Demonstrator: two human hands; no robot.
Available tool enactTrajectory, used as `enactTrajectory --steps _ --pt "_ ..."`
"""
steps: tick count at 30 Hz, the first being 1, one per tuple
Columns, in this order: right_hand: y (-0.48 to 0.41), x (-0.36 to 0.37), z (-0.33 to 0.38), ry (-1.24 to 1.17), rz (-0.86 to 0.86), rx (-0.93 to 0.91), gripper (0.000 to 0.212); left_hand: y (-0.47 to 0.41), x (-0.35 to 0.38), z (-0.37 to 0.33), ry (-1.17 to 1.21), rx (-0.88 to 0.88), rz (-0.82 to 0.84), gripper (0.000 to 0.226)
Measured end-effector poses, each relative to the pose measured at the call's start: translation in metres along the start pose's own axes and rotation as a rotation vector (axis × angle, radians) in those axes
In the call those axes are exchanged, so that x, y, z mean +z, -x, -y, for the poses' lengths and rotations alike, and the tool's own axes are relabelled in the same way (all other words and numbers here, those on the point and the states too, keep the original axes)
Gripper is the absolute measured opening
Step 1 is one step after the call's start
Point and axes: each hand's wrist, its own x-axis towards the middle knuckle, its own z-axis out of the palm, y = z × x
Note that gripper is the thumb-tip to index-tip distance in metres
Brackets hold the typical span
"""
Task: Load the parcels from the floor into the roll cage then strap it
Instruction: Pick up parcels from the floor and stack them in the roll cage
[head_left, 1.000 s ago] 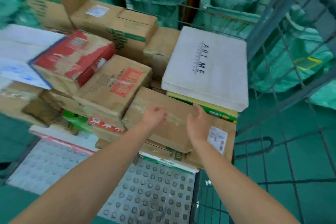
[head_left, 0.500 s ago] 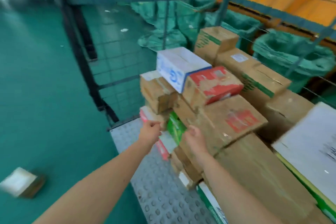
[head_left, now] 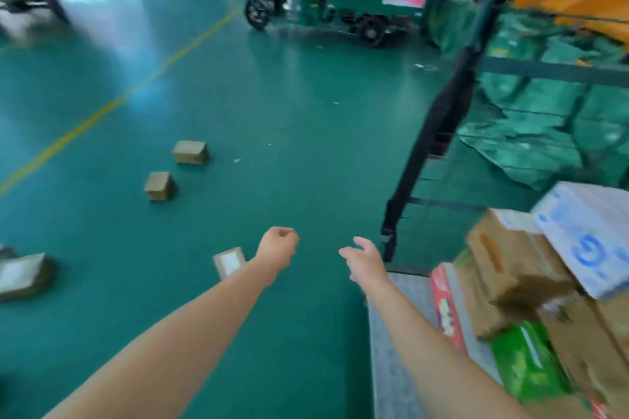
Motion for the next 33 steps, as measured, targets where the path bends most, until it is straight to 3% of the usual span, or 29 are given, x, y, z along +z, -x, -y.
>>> enactTrajectory --steps 8,20,25,33 --pt "-0.035 0.147 0.085 0.132 0.342 -0.105 0.058 -0.032 -0.143 0.026 0.169 -0.087 -0.326 0.021" --pt "-0.106 0.321 0.191 0.387 0.761 -0.250 0.060 -0.093 -0.266 0.039 0.466 -0.232 -0.788 0.022" --pt "-0.098 0.394 0.203 0.490 0.920 -0.278 0.062 -0.081 -0.306 0.069 0.546 -0.323 -0.959 0.031" --pt "-0.037 0.525 0.200 0.669 1.195 -0.322 0.067 -0.042 -0.390 0.132 0.674 -0.452 -1.192 0.028"
